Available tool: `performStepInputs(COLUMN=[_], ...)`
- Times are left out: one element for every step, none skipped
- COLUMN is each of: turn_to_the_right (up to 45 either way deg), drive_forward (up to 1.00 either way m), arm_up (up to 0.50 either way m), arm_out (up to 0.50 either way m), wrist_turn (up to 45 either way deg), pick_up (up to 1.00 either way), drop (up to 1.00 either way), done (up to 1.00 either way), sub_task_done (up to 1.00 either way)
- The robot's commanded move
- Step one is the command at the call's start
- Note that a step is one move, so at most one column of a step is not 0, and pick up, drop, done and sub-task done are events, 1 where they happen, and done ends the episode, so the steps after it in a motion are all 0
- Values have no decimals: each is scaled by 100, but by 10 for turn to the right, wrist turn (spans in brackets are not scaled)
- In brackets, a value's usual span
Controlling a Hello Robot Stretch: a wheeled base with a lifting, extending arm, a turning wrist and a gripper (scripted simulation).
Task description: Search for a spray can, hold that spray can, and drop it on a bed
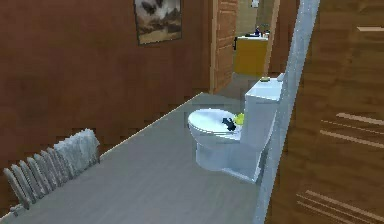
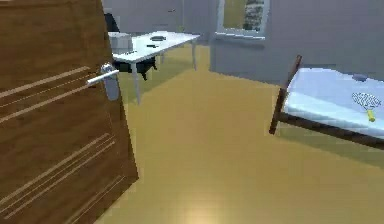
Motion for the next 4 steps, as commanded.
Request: performStepInputs(turn_to_the_right=[0, -450, -270, 450], drive_forward=[55, 0, 0, 0], arm_up=[0, 0, 0, 0], arm_out=[0, 0, 0, 0], wrist_turn=[0, 0, 0, 0], pick_up=[0, 0, 0, 0], drop=[0, 0, 0, 0], done=[0, 0, 0, 0], sub_task_done=[0, 0, 0, 0])
